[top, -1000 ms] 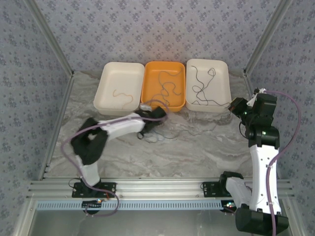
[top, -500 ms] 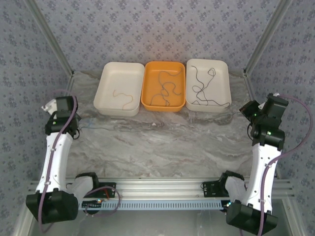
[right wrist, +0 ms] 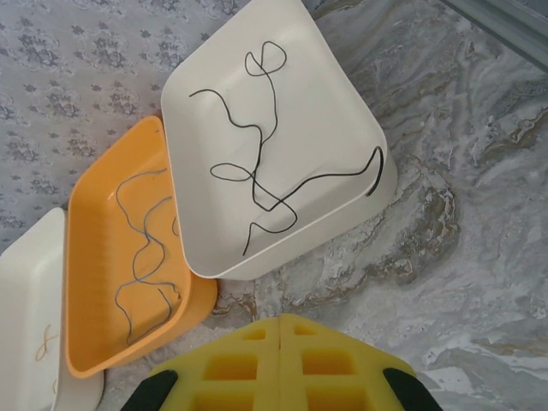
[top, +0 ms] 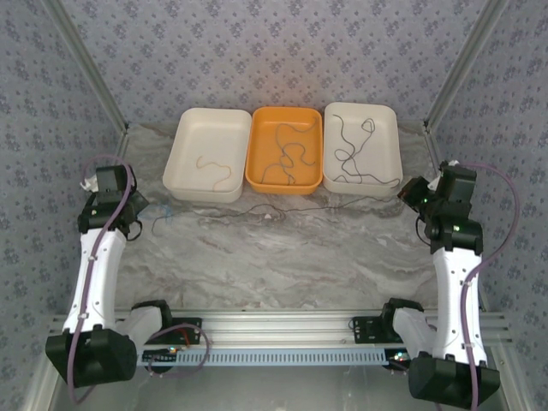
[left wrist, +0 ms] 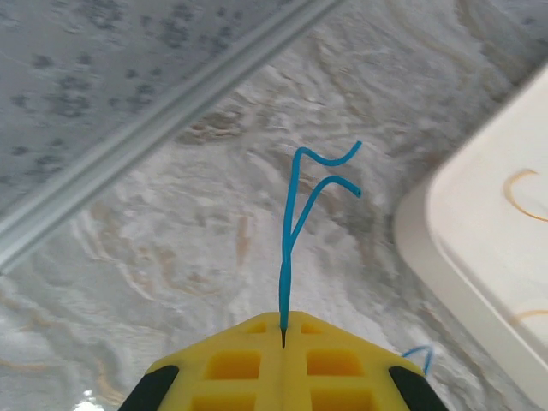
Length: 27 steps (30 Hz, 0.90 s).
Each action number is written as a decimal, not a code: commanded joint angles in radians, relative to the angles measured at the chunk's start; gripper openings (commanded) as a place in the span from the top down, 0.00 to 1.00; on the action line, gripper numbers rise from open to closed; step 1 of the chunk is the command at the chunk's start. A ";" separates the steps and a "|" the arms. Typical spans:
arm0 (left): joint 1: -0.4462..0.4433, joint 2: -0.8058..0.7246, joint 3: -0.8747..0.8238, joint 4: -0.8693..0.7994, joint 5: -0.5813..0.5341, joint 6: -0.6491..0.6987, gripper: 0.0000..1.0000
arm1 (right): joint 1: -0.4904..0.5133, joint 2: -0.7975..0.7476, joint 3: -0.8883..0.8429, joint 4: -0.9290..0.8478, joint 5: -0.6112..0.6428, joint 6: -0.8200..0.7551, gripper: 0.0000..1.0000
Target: Untangle the cables
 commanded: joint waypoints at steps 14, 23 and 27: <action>-0.465 -0.062 -0.079 0.424 0.286 -0.129 1.00 | 0.386 0.275 -0.322 0.264 -0.017 0.032 0.80; -0.502 -0.024 0.004 0.422 0.284 -0.120 1.00 | 0.506 -0.072 -0.282 0.212 0.223 -0.092 0.52; -0.513 -0.007 0.043 0.412 0.289 -0.112 1.00 | 0.619 -0.111 -0.257 0.301 0.125 -0.204 0.48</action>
